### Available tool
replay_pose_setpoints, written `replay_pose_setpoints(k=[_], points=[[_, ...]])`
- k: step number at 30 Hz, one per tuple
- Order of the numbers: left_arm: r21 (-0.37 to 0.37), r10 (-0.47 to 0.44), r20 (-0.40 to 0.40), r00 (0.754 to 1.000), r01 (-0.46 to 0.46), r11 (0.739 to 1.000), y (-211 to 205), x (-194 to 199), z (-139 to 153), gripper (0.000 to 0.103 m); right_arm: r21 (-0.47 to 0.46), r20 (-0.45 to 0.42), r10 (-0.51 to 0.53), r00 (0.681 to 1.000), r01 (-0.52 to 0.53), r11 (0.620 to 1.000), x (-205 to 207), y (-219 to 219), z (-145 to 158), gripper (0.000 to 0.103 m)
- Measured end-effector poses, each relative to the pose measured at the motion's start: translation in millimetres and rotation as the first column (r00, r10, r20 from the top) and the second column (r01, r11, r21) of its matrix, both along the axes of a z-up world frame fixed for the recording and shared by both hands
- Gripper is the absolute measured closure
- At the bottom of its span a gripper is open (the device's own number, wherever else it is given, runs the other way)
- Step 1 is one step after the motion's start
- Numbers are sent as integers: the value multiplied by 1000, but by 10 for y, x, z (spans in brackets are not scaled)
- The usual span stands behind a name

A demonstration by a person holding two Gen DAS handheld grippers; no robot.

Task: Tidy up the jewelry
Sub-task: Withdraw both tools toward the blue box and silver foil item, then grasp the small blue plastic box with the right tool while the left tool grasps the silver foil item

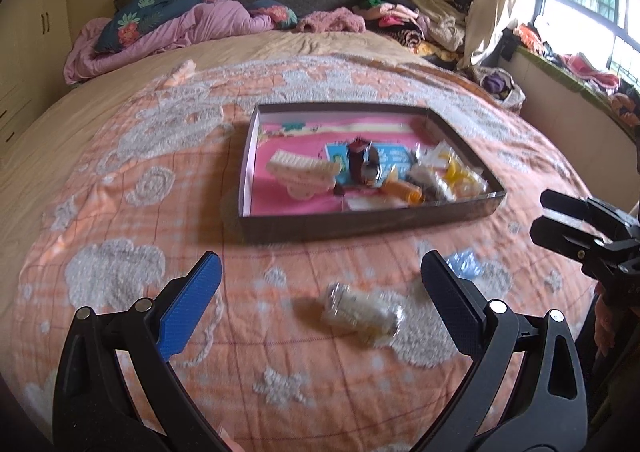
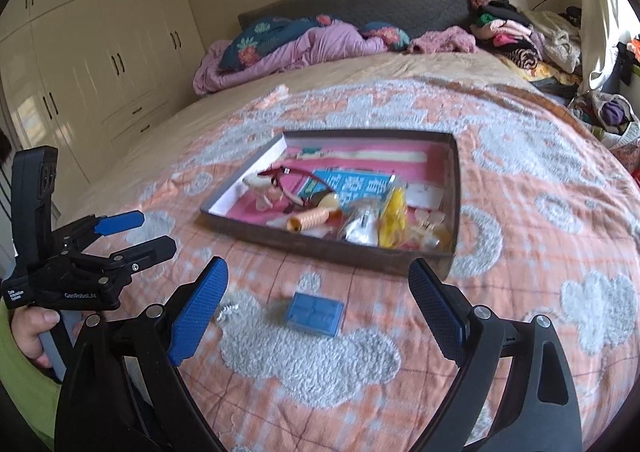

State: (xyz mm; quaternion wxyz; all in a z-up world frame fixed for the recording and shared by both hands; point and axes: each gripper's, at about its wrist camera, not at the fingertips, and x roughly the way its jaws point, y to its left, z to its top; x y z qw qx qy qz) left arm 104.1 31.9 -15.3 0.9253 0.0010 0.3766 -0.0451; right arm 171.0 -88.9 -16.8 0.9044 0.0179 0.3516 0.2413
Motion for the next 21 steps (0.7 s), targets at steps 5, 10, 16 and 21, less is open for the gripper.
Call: replay_pose_setpoints(k=[5, 10, 16, 21], points=[[20, -8, -40, 999, 9, 1000, 16, -40, -139, 10, -23, -44, 3, 999, -4, 1000, 47, 64, -168, 12], [22, -42, -77, 996, 43, 999, 21, -101, -280, 10, -59, -89, 0, 996, -5, 998, 121, 130, -387, 12], [-4, -87, -134, 987, 87, 996, -9, -64, -434, 10, -75, -137, 7, 991, -17, 997, 227, 208, -606, 12], [-7, -111, -181, 977, 112, 994, -39, 39, -589, 10, -76, -185, 13, 983, -28, 997, 314, 276, -763, 23]])
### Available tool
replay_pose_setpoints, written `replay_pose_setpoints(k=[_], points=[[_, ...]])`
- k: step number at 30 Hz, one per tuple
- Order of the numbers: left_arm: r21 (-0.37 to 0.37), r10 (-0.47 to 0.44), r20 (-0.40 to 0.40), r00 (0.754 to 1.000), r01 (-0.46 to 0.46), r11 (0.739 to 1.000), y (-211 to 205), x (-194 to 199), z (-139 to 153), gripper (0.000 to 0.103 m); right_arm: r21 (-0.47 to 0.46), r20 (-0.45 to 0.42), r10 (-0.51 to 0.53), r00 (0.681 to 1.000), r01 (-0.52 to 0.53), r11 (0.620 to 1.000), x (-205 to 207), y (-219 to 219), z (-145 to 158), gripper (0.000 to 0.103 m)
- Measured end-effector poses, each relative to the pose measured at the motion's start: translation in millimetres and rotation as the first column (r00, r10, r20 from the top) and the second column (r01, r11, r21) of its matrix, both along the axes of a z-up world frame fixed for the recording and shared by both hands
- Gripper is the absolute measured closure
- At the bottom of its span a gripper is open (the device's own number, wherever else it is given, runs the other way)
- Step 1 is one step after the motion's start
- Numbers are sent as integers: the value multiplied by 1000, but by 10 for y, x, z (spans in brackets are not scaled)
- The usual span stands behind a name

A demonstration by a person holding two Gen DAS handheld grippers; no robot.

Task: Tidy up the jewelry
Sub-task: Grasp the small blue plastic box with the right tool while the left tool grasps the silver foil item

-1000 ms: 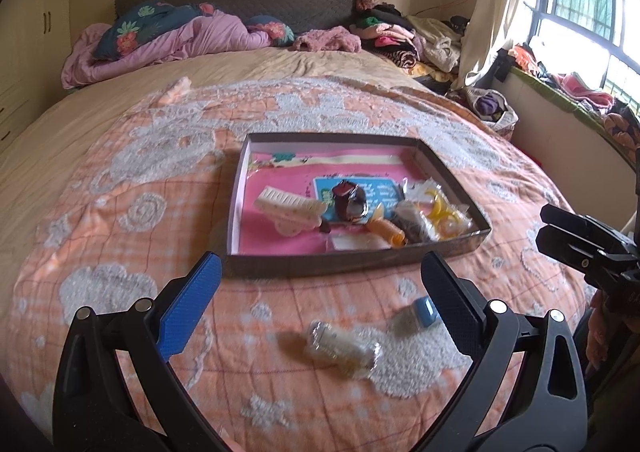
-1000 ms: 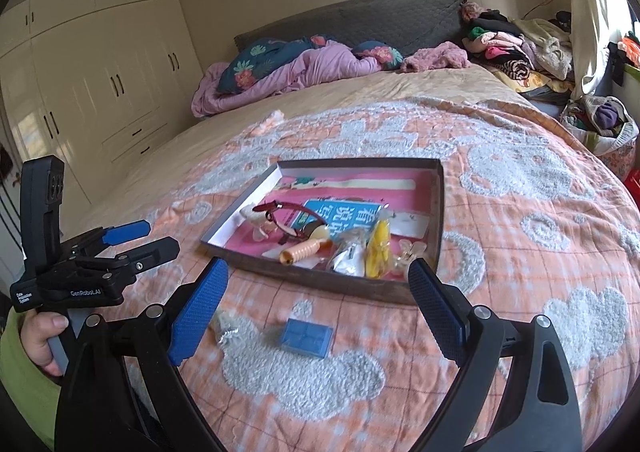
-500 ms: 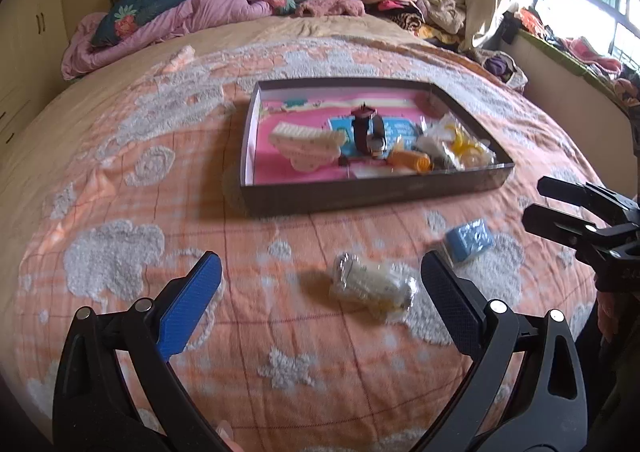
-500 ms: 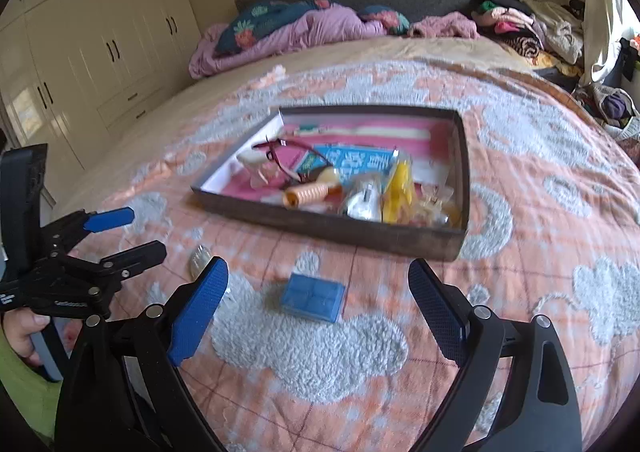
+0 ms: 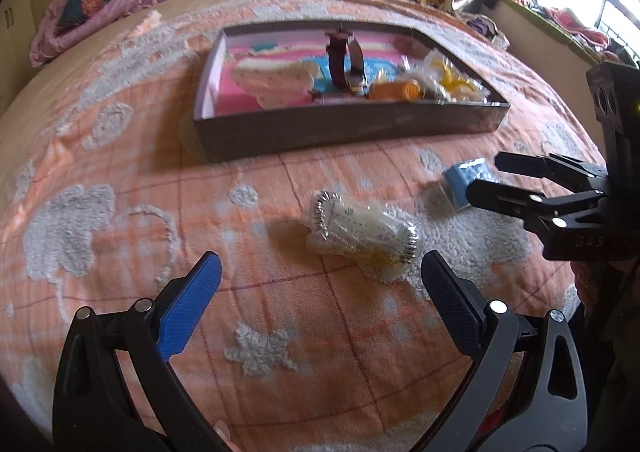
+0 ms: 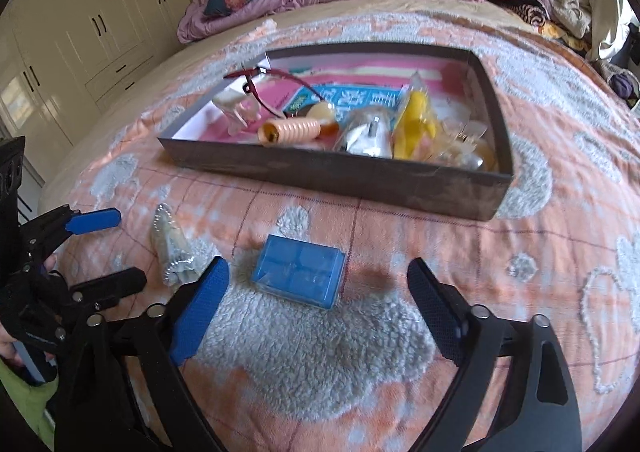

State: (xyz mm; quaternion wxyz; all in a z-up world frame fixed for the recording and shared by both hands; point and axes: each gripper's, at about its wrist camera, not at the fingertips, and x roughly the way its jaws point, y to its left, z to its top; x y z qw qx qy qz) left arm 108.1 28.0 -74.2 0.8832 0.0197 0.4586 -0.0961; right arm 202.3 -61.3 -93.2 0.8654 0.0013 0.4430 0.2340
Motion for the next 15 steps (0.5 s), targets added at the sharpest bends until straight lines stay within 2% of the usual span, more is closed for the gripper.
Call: replay_pose_setpoints(k=[3, 5, 12, 13, 14, 15], points=[[3, -23, -12, 1000, 23, 1000, -50, 30, -45, 10, -13, -7, 6, 1000, -6, 1000, 27, 31, -73, 35], [-10, -30, -25, 999, 29, 1000, -75, 61, -79, 10, -3, 0, 28, 1000, -28, 1000, 16, 37, -74, 54], [-37, -36, -18, 999, 36, 999, -119, 202, -107, 10, 19, 26, 25, 999, -25, 999, -54, -47, 55, 54], [-35, -36, -18, 999, 35, 999, -128, 222, -110, 13, 27, 32, 23, 999, -24, 999, -66, -65, 87, 54], [-33, -38, -18, 999, 37, 999, -138, 237, -108, 27, 36, 40, 22, 999, -23, 999, -79, -85, 130, 54], [-41, -48, -15, 999, 47, 998, -149, 245, -103, 36, 41, 49, 20, 999, -22, 999, -90, -95, 167, 54]])
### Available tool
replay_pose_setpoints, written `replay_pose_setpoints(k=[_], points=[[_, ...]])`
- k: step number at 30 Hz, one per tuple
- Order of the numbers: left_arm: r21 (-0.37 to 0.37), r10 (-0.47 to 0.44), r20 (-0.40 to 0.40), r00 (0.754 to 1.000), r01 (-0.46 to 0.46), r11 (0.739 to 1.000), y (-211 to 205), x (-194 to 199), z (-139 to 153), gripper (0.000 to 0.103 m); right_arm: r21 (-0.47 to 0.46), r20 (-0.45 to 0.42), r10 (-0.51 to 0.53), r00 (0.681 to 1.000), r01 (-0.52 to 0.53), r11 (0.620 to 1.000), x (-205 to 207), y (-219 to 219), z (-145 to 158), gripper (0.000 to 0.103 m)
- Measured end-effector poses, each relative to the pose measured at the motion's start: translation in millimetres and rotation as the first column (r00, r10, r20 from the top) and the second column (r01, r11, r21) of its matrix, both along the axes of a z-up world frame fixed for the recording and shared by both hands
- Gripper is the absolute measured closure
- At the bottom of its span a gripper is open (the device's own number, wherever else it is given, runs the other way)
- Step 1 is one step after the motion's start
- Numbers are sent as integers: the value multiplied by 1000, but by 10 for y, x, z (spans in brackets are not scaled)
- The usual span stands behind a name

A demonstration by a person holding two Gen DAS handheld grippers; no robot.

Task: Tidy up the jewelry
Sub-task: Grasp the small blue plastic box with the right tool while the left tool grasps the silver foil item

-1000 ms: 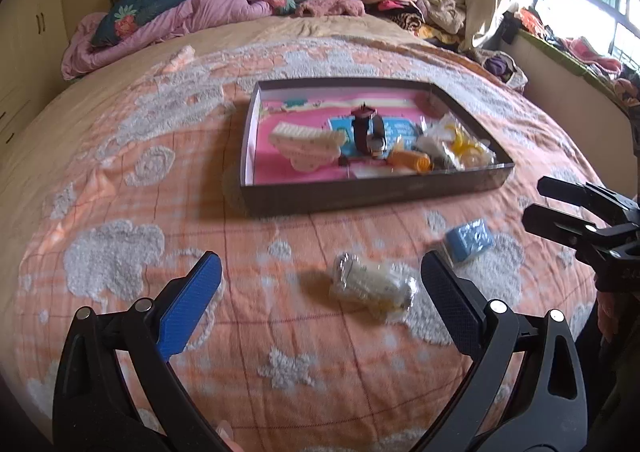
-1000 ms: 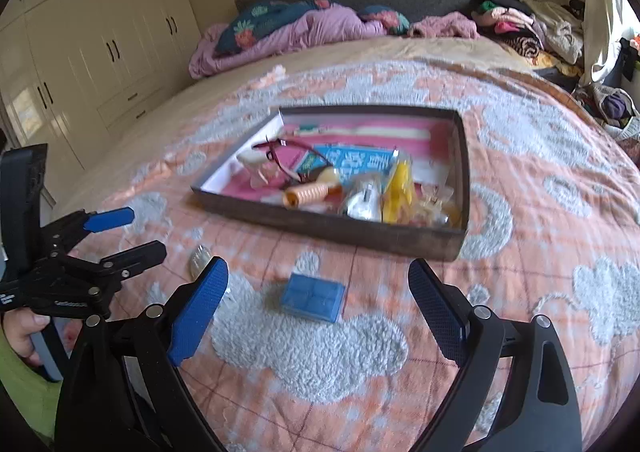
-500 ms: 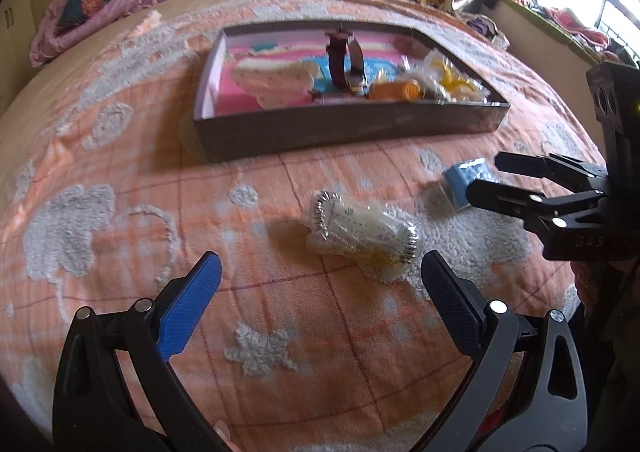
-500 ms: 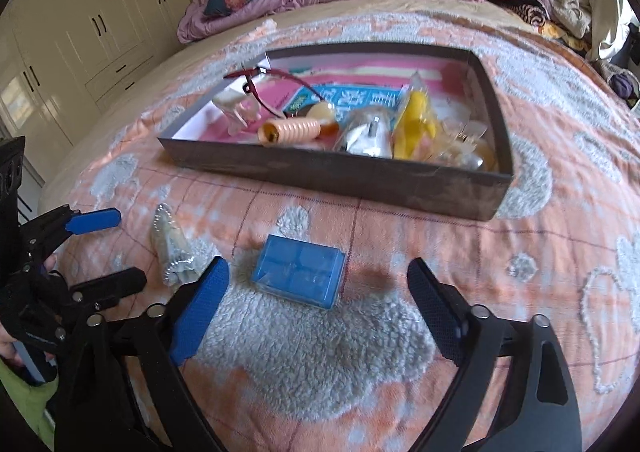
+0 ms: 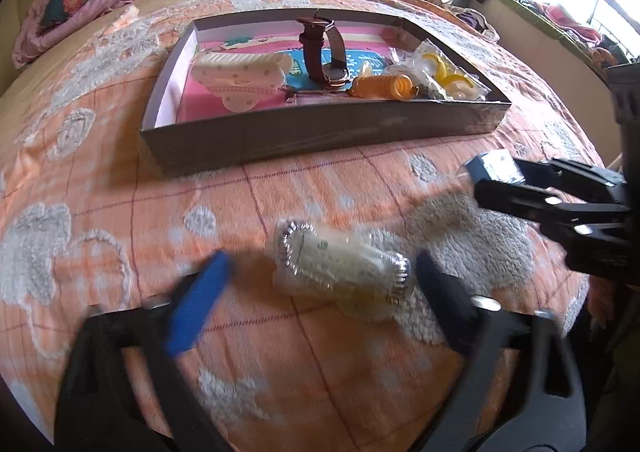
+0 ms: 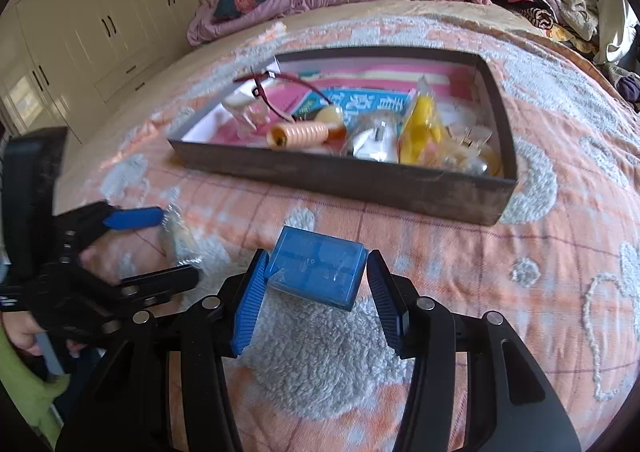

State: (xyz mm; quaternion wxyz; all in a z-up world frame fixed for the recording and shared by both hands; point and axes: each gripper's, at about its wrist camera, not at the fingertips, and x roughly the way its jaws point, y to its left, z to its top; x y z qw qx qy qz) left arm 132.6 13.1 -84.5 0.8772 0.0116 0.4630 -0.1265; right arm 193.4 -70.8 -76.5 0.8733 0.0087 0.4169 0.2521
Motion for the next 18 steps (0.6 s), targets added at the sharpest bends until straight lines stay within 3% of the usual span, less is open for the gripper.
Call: replay_pose_setpoints(k=[4, 11, 18], points=[[11, -5, 39, 999, 4, 1000, -22, -55, 114, 45, 18, 59, -7, 998, 6, 1000, -54, -52, 203, 54], [-50, 82, 152, 985, -76, 996, 170, 52, 535, 45, 5, 147, -52, 988, 52, 999, 126, -140, 431, 54], [-70, 192, 192, 963, -181, 981, 337, 419, 642, 45, -12, 176, -109, 978, 113, 994, 399, -232, 449, 54]])
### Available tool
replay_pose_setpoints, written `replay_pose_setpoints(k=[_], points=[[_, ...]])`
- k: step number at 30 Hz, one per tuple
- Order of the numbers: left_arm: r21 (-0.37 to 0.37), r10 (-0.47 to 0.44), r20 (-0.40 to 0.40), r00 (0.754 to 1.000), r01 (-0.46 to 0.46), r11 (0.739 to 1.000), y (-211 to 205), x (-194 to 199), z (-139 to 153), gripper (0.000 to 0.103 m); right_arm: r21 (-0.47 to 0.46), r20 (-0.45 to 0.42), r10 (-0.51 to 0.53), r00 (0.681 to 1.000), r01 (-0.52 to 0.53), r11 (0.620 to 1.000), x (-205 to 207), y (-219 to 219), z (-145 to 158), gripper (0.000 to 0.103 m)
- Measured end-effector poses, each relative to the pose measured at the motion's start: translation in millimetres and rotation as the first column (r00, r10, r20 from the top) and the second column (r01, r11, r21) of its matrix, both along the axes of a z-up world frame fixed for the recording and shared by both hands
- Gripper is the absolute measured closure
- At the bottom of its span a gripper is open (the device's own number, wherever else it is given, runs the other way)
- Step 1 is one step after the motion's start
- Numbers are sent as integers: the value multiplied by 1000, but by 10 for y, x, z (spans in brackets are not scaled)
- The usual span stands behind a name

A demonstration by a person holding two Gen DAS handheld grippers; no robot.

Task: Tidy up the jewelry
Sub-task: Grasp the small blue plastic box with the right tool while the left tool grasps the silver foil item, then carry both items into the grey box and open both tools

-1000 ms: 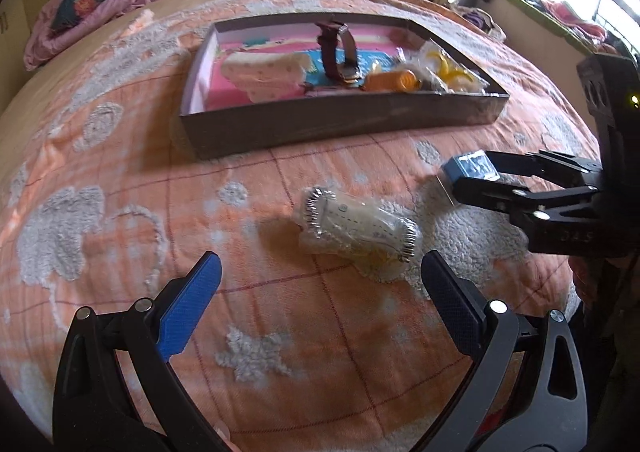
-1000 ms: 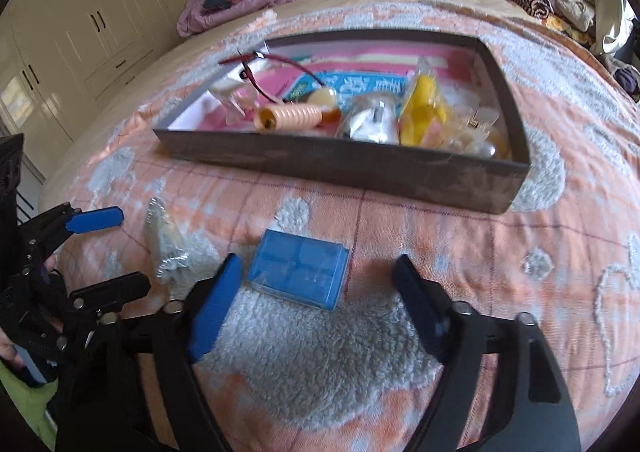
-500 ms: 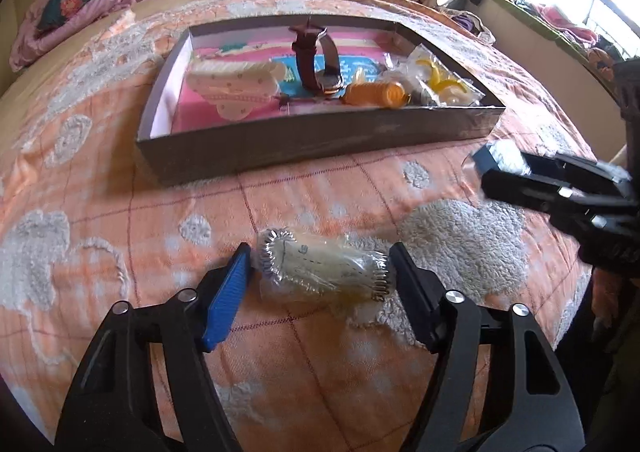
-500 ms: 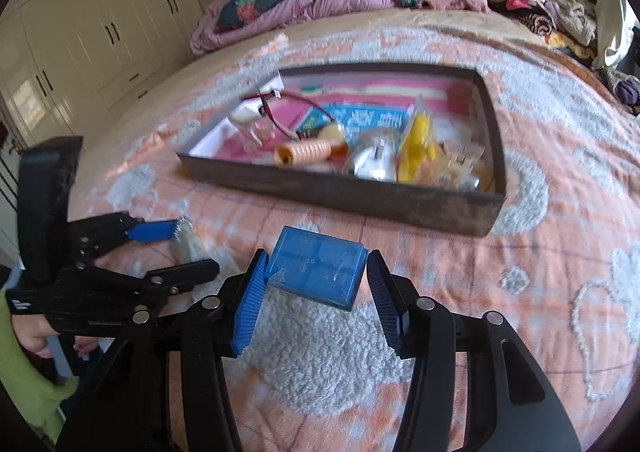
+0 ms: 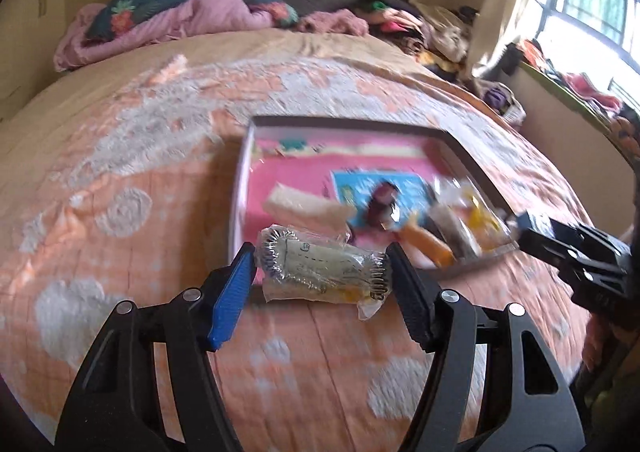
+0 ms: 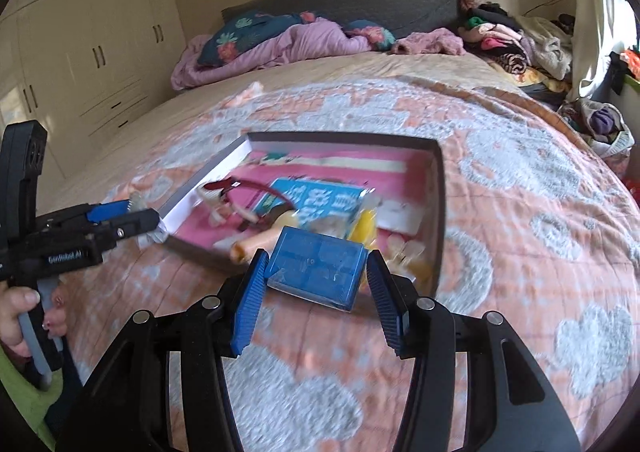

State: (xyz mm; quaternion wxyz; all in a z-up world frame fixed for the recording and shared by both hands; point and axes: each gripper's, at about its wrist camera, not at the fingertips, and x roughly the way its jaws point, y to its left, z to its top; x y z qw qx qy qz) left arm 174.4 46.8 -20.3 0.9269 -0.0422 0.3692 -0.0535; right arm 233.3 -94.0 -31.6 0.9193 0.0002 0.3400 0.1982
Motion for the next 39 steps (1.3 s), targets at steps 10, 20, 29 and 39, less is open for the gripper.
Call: replay_pose_setpoints(k=[10, 20, 29, 39], points=[[29, 39, -19, 999, -38, 999, 0, 228, -99, 44, -21, -20, -74, 997, 73, 997, 316, -93, -132, 54], [36, 45, -25, 999, -44, 998, 26, 269, -137, 39, -13, -34, -113, 993, 113, 994, 395, -127, -224, 37], [20, 57, -17, 998, -56, 998, 46, 225, -47, 25, 28, -15, -127, 992, 127, 991, 242, -210, -97, 22], [-4, 74, -17, 997, -74, 997, 49, 39, 141, 12, 82, 11, -125, 992, 124, 989, -31, -294, 163, 9]])
